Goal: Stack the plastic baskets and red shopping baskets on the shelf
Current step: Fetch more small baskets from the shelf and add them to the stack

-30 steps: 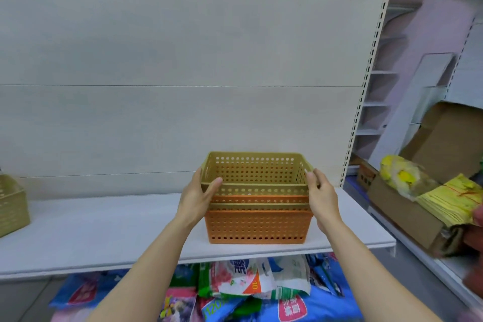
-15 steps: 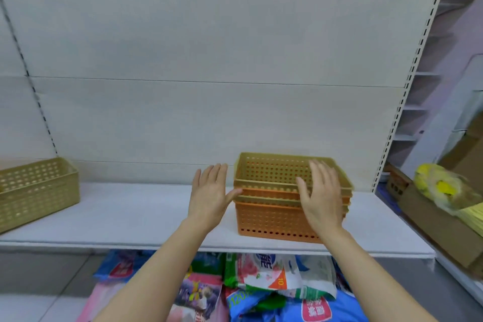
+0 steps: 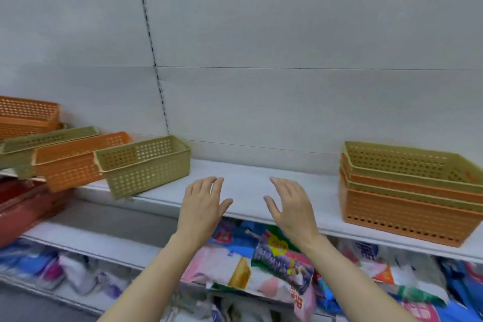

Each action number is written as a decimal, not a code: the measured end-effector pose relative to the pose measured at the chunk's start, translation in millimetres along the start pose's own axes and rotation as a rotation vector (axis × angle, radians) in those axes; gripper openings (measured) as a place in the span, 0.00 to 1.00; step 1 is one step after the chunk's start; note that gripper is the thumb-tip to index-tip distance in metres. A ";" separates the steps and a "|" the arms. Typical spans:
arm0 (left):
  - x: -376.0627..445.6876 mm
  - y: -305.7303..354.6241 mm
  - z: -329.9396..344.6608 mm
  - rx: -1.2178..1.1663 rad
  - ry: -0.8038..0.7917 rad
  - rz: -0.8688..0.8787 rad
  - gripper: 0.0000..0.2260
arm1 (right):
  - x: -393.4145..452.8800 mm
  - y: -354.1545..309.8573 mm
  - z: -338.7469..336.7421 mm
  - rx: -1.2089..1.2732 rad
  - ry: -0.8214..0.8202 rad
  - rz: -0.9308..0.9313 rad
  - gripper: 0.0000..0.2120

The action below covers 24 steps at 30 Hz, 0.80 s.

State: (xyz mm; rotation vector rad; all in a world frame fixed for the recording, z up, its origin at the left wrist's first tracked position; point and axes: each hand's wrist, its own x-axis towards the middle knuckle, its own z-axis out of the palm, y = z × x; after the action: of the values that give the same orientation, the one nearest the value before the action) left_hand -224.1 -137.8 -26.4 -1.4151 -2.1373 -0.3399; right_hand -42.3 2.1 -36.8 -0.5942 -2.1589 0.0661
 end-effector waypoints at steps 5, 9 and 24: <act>-43.6 -79.4 -0.2 0.034 -0.011 -0.045 0.22 | -0.5 -72.6 54.3 0.082 -0.061 -0.005 0.23; -62.8 -134.2 1.3 0.002 0.009 -0.146 0.21 | 11.2 -111.3 95.4 0.123 -0.082 -0.020 0.20; -35.6 -315.8 36.5 0.146 0.062 -0.477 0.20 | 165.1 -121.1 259.7 0.171 -0.114 0.031 0.15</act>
State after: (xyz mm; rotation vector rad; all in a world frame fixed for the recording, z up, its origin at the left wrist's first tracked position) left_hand -510.8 -278.0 -48.7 -0.7926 -2.3772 -0.3883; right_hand -372.8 9.2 -44.2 -0.5351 -2.2260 0.3049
